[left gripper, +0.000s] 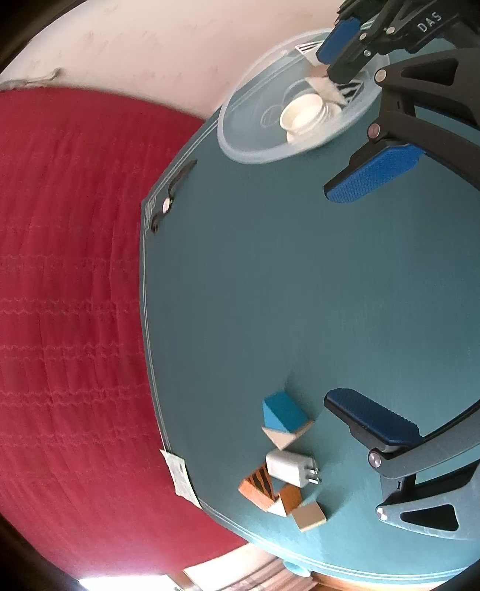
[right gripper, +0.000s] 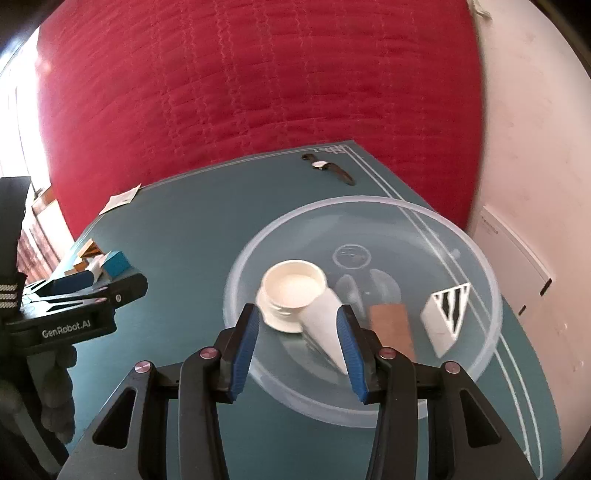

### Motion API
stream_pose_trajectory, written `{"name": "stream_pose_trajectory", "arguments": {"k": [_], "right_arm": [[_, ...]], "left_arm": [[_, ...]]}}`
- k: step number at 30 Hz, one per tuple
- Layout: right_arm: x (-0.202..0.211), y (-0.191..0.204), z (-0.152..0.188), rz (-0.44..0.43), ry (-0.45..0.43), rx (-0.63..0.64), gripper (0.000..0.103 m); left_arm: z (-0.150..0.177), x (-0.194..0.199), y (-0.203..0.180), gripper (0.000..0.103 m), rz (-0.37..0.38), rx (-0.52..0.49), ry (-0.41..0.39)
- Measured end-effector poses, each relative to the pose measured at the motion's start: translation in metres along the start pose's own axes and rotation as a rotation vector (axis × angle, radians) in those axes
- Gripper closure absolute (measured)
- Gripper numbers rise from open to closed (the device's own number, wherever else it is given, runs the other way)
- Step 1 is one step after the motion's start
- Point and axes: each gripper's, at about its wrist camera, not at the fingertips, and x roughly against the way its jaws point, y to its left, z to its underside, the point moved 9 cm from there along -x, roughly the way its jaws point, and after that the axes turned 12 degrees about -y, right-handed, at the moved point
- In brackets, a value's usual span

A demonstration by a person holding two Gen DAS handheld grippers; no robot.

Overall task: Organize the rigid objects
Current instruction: 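Withdraw both open tools from the container toward the loose blocks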

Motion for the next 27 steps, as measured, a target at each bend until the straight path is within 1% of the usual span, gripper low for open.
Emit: {"name": "stream_pose_trajectory", "arguments": {"k": [9,16,22,27], "right_arm": [[-0.006,0.035,-0.001,-0.049,0.011,0.022,0.057],[-0.009,0.069,-0.001,-0.106,0.020,0.036,0.057],[-0.014,0.100,0.006,-0.166,0.052,0.052,0.057],[-0.019,0.119,0.013,-0.197,0.077,0.062,0.057]], "left_arm": [[0.006,-0.001,0.035,0.001,-0.040,0.044,0.012],[0.011,0.002,0.064,0.001,-0.081,0.074,0.016],[0.018,0.004,0.097,0.001,-0.135,0.103,0.021],[0.023,0.006,0.127,0.001,-0.188,0.125,0.017]]}}
